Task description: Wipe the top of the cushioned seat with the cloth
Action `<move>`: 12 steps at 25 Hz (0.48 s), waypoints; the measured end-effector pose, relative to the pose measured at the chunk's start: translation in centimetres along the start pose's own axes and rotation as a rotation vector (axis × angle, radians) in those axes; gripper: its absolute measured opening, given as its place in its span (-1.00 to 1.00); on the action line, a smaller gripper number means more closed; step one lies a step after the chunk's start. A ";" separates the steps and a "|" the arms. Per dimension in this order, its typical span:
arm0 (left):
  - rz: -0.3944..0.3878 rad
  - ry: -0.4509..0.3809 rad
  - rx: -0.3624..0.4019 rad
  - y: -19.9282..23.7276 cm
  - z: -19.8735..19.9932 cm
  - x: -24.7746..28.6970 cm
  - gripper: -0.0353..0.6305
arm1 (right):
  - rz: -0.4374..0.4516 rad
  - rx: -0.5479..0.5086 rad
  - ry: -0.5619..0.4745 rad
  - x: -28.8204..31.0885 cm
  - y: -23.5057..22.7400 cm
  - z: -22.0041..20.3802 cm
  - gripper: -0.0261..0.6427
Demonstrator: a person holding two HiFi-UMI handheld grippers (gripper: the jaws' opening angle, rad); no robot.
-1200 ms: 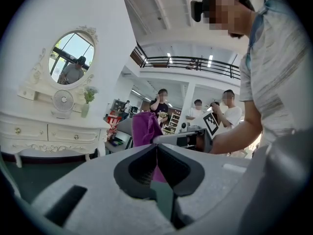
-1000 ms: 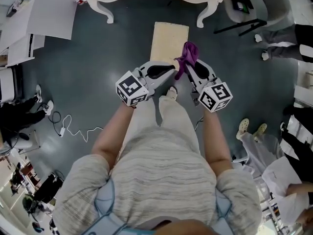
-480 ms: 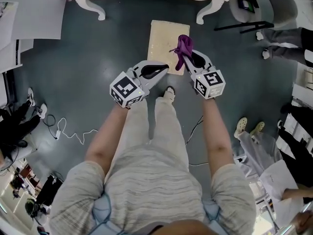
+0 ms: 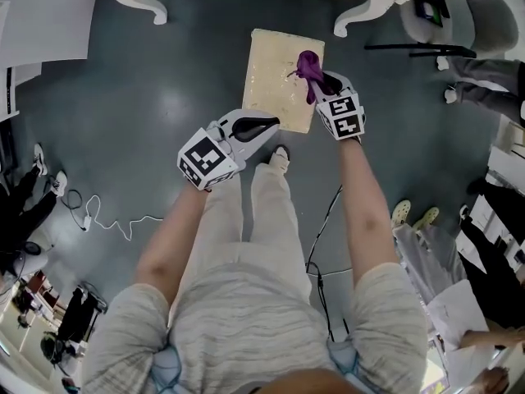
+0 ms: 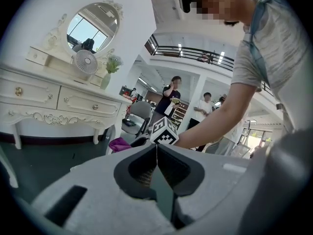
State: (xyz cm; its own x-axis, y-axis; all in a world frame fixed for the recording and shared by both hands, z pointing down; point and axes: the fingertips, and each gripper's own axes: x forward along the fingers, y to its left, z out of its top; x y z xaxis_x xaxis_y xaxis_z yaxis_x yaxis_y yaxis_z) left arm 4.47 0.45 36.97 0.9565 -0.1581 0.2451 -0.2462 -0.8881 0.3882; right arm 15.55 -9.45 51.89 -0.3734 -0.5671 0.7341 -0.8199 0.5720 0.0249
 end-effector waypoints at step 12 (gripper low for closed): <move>0.019 0.043 -0.065 4.2 -4.6 3.4 -0.85 | 0.026 -0.218 0.162 8.7 -2.7 -1.9 -0.71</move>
State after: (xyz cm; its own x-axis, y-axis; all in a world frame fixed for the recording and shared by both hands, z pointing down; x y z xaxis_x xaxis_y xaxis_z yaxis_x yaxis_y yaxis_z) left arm 5.95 -1.86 43.53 0.9444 -0.1549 0.2902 -0.2752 -0.8551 0.4394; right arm 15.35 -14.85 59.53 -0.3046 -0.4586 0.8348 -0.6918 0.7089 0.1371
